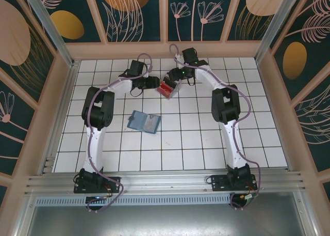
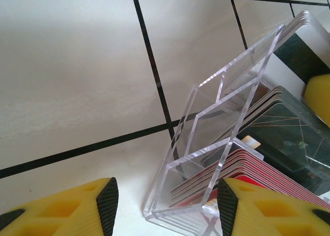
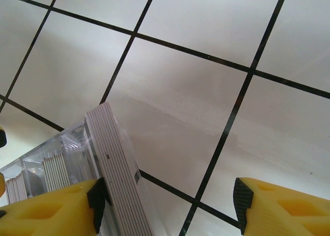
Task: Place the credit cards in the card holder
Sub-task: Pick up the credit card from the storage box.
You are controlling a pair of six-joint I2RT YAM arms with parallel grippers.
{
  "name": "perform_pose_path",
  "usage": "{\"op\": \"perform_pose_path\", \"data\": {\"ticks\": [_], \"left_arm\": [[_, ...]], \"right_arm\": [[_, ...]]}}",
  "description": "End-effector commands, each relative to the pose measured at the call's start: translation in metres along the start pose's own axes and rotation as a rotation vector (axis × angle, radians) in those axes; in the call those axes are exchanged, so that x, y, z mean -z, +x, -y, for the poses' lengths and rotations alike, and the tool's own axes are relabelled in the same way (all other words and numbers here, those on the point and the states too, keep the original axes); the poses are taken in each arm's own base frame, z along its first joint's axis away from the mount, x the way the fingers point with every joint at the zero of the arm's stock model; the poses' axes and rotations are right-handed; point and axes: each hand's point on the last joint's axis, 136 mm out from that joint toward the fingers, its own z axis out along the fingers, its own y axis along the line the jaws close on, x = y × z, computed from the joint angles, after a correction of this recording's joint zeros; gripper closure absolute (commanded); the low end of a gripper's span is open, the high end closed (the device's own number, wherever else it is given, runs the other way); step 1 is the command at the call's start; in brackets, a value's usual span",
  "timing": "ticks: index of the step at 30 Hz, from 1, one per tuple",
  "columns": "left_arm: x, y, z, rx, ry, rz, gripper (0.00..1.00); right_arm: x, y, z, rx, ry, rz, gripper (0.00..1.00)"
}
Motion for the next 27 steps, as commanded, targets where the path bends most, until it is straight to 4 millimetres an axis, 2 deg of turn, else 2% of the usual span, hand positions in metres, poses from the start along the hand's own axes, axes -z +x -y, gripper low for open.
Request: {"op": "perform_pose_path", "data": {"ticks": [1, 8, 18, 27], "left_arm": [[-0.009, 0.033, -0.025, 0.021, -0.08, -0.084, 0.45], [-0.008, 0.033, -0.025, 0.022, -0.081, -0.083, 0.45], [-0.007, 0.031, -0.022, 0.025, -0.069, -0.078, 0.45], [-0.007, 0.031, -0.021, 0.028, -0.066, -0.079, 0.45]], "right_arm": [[0.026, -0.028, 0.02, -0.003, 0.112, 0.086, 0.32], [0.035, -0.035, 0.017, -0.002, 0.099, 0.113, 0.33], [0.039, -0.034, 0.008, 0.012, 0.062, 0.122, 0.35], [0.041, -0.036, 0.006, 0.014, 0.055, 0.126, 0.41]]}}
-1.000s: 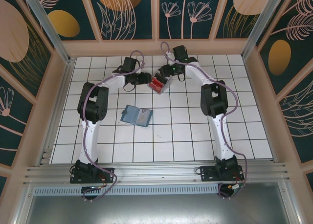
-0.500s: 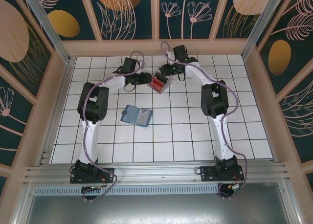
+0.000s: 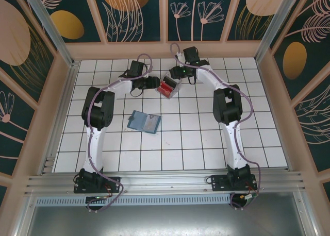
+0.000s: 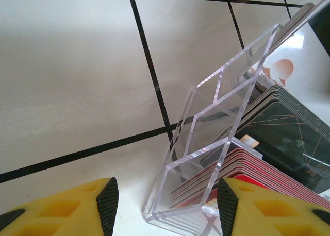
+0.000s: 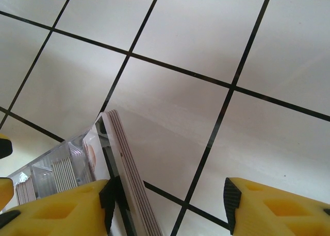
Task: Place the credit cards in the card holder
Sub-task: Pick up the credit card from the storage box.
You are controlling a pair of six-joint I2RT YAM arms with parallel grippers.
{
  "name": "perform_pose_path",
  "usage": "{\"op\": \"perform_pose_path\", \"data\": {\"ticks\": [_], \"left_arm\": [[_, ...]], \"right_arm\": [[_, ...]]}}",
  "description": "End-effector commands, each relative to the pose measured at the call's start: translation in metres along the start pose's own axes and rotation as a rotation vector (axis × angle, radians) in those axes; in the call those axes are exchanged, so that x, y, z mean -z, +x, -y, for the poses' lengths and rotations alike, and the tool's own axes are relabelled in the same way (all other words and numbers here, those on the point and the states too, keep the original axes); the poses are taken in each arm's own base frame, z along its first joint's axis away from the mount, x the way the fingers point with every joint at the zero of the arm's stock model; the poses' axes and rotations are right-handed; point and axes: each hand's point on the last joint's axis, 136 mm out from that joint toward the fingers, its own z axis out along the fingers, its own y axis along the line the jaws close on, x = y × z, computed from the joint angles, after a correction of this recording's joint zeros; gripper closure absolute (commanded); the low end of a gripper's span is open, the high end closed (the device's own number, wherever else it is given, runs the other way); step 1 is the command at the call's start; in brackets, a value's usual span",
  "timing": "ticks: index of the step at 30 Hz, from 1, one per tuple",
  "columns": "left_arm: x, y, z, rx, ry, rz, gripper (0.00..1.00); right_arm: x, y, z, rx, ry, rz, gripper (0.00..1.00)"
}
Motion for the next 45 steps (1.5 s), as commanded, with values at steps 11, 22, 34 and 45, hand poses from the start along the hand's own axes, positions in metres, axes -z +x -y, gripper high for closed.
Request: {"op": "perform_pose_path", "data": {"ticks": [11, 22, 34, 45], "left_arm": [[-0.005, 0.031, -0.02, 0.034, -0.068, -0.09, 0.45], [-0.004, 0.031, -0.019, 0.038, -0.062, -0.092, 0.45], [-0.004, 0.031, -0.018, 0.041, -0.057, -0.091, 0.45], [-0.004, 0.031, -0.017, 0.043, -0.054, -0.09, 0.45]], "right_arm": [[0.029, -0.028, -0.001, 0.014, 0.004, 0.079, 0.51], [0.034, -0.034, 0.001, 0.019, 0.017, 0.091, 0.62], [0.038, -0.037, -0.002, 0.023, 0.017, 0.1, 0.62], [0.039, -0.04, -0.006, 0.036, 0.011, 0.103, 0.72]]}}
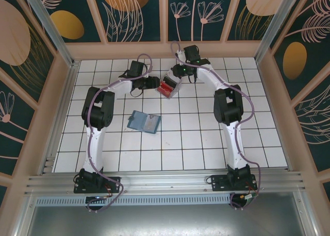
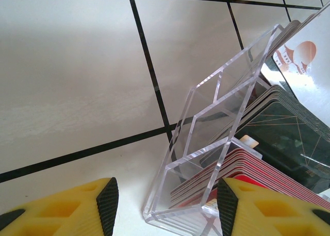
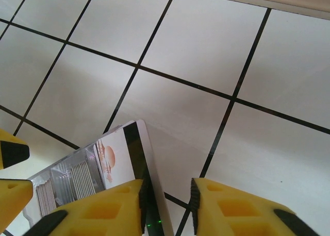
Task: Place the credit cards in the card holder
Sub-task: Pick up the credit card from the storage box.
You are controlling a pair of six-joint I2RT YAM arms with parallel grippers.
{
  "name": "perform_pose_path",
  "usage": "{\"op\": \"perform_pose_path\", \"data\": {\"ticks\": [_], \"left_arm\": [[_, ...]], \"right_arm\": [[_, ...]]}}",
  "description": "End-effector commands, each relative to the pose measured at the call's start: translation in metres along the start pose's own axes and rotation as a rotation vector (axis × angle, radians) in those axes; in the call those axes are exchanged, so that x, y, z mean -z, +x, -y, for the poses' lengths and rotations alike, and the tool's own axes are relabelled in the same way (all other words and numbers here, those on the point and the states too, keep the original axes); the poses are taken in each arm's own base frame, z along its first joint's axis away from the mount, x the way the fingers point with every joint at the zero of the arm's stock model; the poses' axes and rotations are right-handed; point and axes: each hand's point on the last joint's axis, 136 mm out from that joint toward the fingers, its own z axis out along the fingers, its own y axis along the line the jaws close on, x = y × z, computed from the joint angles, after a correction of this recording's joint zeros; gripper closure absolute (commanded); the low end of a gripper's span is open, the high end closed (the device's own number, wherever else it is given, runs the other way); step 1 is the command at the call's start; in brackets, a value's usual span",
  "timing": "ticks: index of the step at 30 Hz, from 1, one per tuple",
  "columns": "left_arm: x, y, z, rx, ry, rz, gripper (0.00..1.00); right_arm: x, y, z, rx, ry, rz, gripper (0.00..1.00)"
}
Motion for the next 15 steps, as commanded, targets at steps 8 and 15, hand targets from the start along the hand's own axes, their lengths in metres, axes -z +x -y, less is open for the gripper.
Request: {"op": "perform_pose_path", "data": {"ticks": [8, 15], "left_arm": [[-0.0032, 0.0294, -0.0164, 0.042, -0.053, -0.09, 0.45], [-0.0037, 0.0312, -0.0173, 0.045, -0.053, -0.094, 0.45]], "right_arm": [[0.036, -0.0372, -0.0043, 0.039, 0.023, 0.089, 0.82], [0.0367, -0.0373, -0.0108, 0.053, 0.0, 0.087, 0.95]]}}
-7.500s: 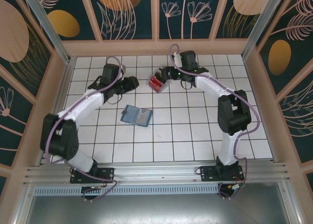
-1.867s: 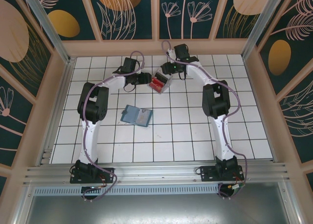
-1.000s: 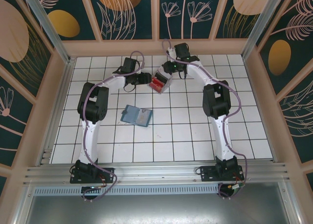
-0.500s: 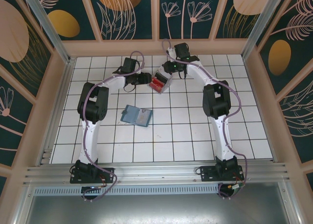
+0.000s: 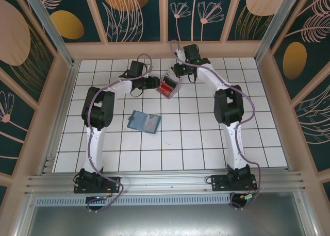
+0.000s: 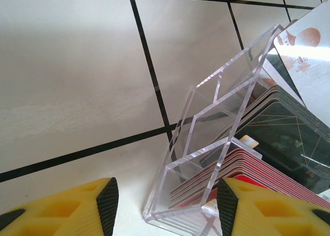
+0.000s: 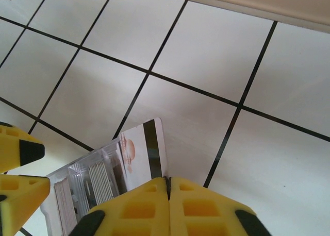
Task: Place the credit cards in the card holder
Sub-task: Pick up the credit card from the storage box.
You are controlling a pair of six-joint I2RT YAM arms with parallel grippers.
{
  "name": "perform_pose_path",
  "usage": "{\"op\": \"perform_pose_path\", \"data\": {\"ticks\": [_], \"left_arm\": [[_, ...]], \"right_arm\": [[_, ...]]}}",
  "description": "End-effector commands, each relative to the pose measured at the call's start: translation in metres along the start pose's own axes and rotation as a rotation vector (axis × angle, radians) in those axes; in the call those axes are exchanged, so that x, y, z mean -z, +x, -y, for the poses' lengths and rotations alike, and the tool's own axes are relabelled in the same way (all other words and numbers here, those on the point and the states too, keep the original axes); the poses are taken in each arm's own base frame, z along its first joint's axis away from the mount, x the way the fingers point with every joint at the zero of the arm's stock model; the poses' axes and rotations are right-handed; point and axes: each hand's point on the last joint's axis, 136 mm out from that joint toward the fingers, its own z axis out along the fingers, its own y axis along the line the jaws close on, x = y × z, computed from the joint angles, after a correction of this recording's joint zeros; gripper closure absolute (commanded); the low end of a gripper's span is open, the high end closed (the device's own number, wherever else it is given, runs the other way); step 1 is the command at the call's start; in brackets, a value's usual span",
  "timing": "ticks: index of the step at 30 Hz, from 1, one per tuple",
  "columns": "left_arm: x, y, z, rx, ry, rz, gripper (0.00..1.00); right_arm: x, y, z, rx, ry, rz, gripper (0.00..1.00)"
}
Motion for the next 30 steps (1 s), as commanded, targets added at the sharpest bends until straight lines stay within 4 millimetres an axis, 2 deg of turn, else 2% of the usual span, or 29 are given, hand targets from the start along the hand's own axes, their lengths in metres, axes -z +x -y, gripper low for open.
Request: {"op": "perform_pose_path", "data": {"ticks": [1, 6, 13, 24, 30], "left_arm": [[-0.0036, 0.0308, -0.017, 0.041, -0.053, -0.093, 0.45], [-0.0039, 0.0315, -0.0166, 0.044, -0.052, -0.094, 0.45], [-0.004, 0.0313, -0.0164, 0.044, -0.048, -0.094, 0.45], [-0.0032, 0.0306, -0.0148, 0.047, -0.042, -0.093, 0.45], [-0.0032, 0.0314, -0.0146, 0.047, -0.041, -0.095, 0.45]], "right_arm": [[0.027, -0.0287, -0.003, 0.028, 0.014, 0.065, 0.95], [0.0276, -0.0286, -0.0054, 0.03, 0.004, 0.065, 0.96], [0.022, -0.0211, -0.0044, 0.032, 0.004, 0.045, 0.93], [0.0248, -0.0264, -0.0066, 0.044, 0.002, 0.054, 0.94], [0.0244, -0.0262, -0.0097, 0.049, -0.006, 0.054, 0.92]]}}
